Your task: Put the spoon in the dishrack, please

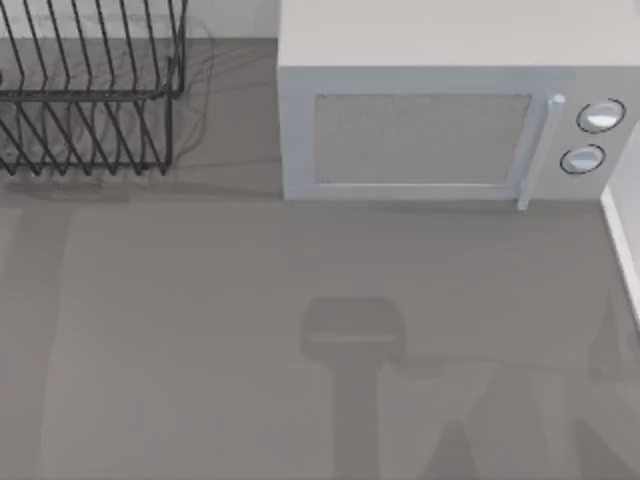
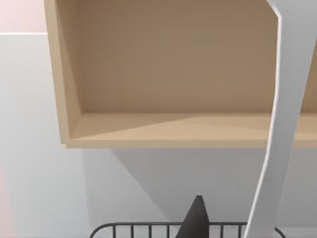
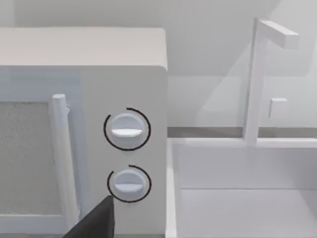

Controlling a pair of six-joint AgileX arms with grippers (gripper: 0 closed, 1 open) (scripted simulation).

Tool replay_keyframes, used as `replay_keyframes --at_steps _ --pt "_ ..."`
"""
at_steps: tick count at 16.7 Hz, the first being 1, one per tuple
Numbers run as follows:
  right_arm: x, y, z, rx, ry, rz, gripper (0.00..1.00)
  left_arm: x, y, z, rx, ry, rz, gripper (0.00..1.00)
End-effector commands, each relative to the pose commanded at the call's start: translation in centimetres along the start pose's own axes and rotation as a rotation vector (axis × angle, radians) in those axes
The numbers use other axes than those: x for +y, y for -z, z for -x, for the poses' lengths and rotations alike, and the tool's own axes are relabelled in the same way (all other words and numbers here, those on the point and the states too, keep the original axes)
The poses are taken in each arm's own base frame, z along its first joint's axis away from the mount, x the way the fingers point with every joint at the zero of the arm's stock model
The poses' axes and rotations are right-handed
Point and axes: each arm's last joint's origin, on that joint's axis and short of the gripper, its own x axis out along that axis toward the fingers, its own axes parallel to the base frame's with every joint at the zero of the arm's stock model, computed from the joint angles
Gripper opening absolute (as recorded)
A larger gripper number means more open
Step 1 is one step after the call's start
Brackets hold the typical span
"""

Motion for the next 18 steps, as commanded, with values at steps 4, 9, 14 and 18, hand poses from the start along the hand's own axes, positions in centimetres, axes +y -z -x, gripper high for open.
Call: replay_keyframes --at_steps 4,9,14,18 --pt "0.0 0.0 0.0 0.000 0.000 0.000 1.00 0.7 1.5 -4.6 0.004 -0.005 0.003 0.00" --pt "0.0 0.0 0.0 0.000 0.000 0.000 1.00 1.4 7.8 -13.4 -0.001 -0.009 0.000 0.00" --pt "0.0 0.0 0.0 0.000 0.000 0.000 1.00 0.7 16.0 -18.5 -0.016 -0.004 -0.003 0.00" --pt "0.0 0.0 0.0 0.000 0.000 0.000 1.00 0.1 19.8 -19.5 -0.002 -0.002 0.000 0.00"
